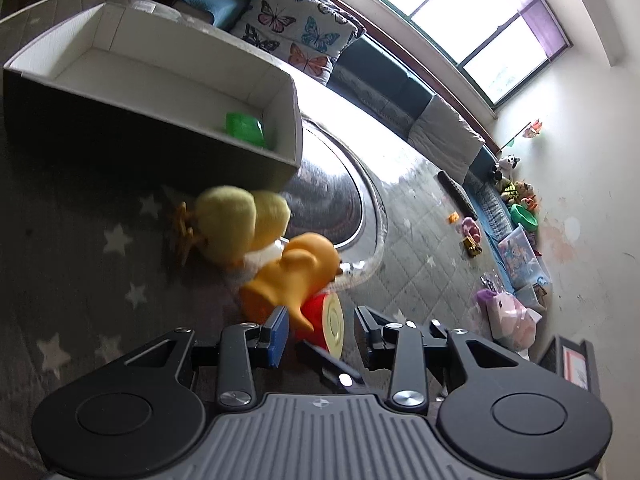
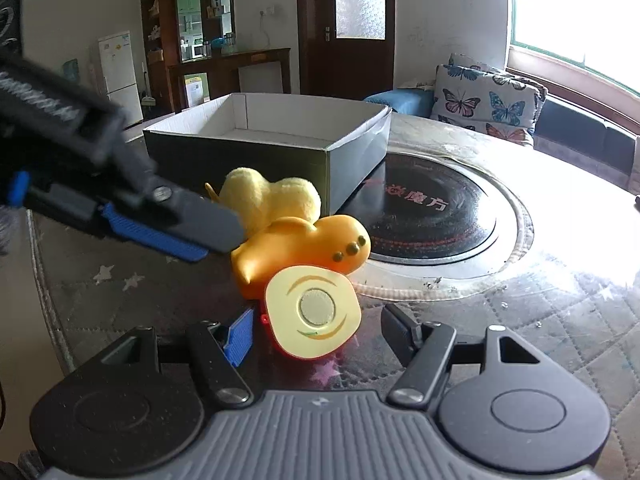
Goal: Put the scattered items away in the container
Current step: 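Move the left gripper back to the red-and-yellow round toy, then close the left gripper on the red-and-yellow round toy and lift it, then carry the round toy over the gray box and open the left gripper, then move the left gripper back out of the box toward the orange rubber duck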
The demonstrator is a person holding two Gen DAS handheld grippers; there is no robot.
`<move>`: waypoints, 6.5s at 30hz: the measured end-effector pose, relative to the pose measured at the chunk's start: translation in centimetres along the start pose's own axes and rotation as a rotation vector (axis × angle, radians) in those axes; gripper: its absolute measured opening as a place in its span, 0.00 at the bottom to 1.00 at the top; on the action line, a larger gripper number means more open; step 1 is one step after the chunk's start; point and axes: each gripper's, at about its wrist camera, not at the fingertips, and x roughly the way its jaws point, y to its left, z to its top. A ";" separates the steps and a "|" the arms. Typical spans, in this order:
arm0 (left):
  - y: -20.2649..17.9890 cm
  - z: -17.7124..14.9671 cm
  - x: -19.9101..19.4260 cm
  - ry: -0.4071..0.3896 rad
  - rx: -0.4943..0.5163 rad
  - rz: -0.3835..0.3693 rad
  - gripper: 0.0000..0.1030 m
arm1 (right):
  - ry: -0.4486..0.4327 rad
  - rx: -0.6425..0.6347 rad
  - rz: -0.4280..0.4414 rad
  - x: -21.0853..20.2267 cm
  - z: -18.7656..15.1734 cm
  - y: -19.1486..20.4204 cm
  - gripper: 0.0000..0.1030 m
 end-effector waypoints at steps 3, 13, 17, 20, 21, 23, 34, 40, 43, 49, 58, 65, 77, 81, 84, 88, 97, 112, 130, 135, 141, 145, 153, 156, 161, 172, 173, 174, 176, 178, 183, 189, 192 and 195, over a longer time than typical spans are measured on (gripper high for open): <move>-0.1 -0.8 0.1 0.017 0.004 -0.008 0.37 | -0.001 -0.004 0.020 0.2 -0.1 0.0 0.67; 0.1 -1.3 1.9 0.058 -0.011 -0.017 0.37 | -0.011 -0.012 0.056 0.3 -0.3 0.7 0.67; 0.4 -1.4 2.3 0.063 -0.024 -0.012 0.37 | -0.011 -0.032 0.038 0.0 -0.3 1.3 0.67; 0.8 -1.5 2.5 0.062 -0.037 -0.003 0.37 | -0.009 -0.030 0.040 0.0 -0.5 1.4 0.66; 0.9 -1.5 2.6 0.062 -0.041 -0.003 0.37 | -0.011 -0.034 0.039 0.0 -0.5 1.4 0.66; 1.0 -1.4 2.6 0.059 -0.044 -0.009 0.37 | -0.016 -0.041 0.035 -0.1 -0.5 1.5 0.66; 1.5 -1.3 3.1 0.060 -0.069 -0.018 0.37 | -0.009 -0.022 0.047 0.5 -0.5 1.1 0.60; 1.8 -1.4 3.0 0.059 -0.075 -0.016 0.37 | -0.011 -0.028 0.059 0.0 -0.7 1.7 0.58; 2.1 -1.6 3.0 0.065 -0.078 -0.012 0.37 | -0.011 -0.036 0.063 -0.2 -0.8 2.1 0.58; 2.5 -2.0 3.1 0.076 -0.079 -0.009 0.37 | -0.012 -0.037 0.059 -0.3 -0.9 2.7 0.57; 2.4 -2.1 1.3 0.059 -0.050 -0.026 0.35 | -0.027 -0.064 0.045 -1.3 -0.4 3.8 0.57; 1.7 -1.1 -1.8 -0.008 -0.016 -0.042 0.35 | -0.080 -0.103 0.046 -2.8 1.7 4.9 0.57; 2.6 4.3 -4.3 -0.131 -0.008 -0.034 0.35 | -0.156 -0.181 0.059 -1.0 8.2 5.8 0.57; 3.2 7.0 -3.9 -0.149 -0.012 -0.019 0.35 | -0.158 -0.196 0.067 1.0 10.9 5.6 0.57; 3.7 9.1 -3.1 -0.154 -0.013 0.002 0.35 | -0.149 -0.198 0.075 2.8 12.8 5.3 0.57; 5.0 11.5 -1.7 -0.143 -0.033 0.017 0.35 | -0.130 -0.197 0.085 5.4 14.8 4.8 0.57; 7.7 15.4 1.5 -0.098 -0.070 0.038 0.35 | -0.061 -0.168 0.111 10.7 17.5 3.0 0.57; 12.5 18.8 6.4 -0.012 -0.178 0.053 0.35 | 0.100 -0.121 0.146 18.0 18.8 1.5 0.57; 13.8 19.0 7.6 0.003 -0.196 0.074 0.35 | 0.190 -0.140 0.135 19.6 18.3 1.7 0.57; 13.5 18.9 7.4 -0.007 -0.187 0.077 0.35 | 0.192 -0.147 0.125 19.6 18.4 1.8 0.58; 12.8 18.6 6.6 -0.024 -0.173 0.086 0.35 | 0.176 -0.141 0.122 19.2 18.5 1.9 0.58; 12.0 18.3 5.6 -0.049 -0.148 0.098 0.35 | 0.140 -0.132 0.118 18.0 18.6 1.8 0.58; 9.1 16.6 2.8 -0.099 -0.074 0.110 0.35 | 0.049 -0.149 0.089 13.6 17.6 2.2 0.62; 8.1 15.5 1.8 -0.113 -0.050 0.117 0.35 | 0.024 -0.153 0.087 11.8 16.8 2.5 0.62; 6.7 13.2 0.2 -0.128 -0.013 0.127 0.35 | -0.005 -0.156 0.078 9.2 15.1 2.9 0.63; 4.8 8.0 -1.3 -0.120 0.033 0.154 0.35 | -0.050 -0.155 0.040 4.6 10.5 3.4 0.68; 4.6 7.5 -1.4 -0.118 0.034 0.157 0.35 | -0.053 -0.147 0.040 4.2 10.1 3.5 0.68; 4.5 7.1 -1.4 -0.118 0.035 0.160 0.35 | -0.057 -0.139 0.039 3.9 9.8 3.4 0.68; 4.4 6.4 -1.6 -0.118 0.038 0.167 0.35 | -0.063 -0.126 0.037 3.3 9.2 3.4 0.68; 4.2 5.7 -1.7 -0.119 0.042 0.176 0.35 | -0.065 -0.113 0.038 2.9 8.5 3.4 0.68; 3.8 3.6 -2.0 -0.127 0.054 0.197 0.35 | -0.074 -0.093 0.036 1.5 6.7 3.5 0.68; 3.3 1.4 -1.8 -0.116 0.058 0.199 0.35 | -0.068 -0.060 0.037 0.4 4.2 3.5 0.68; 3.2 0.6 -1.6 -0.106 0.052 0.199 0.35 | -0.070 -0.035 0.032 -0.1 3.4 3.2 0.68; 3.2 -0.3 -1.2 -0.090 0.047 0.204 0.35 | -0.068 -0.016 0.028 -0.3 2.7 2.8 0.69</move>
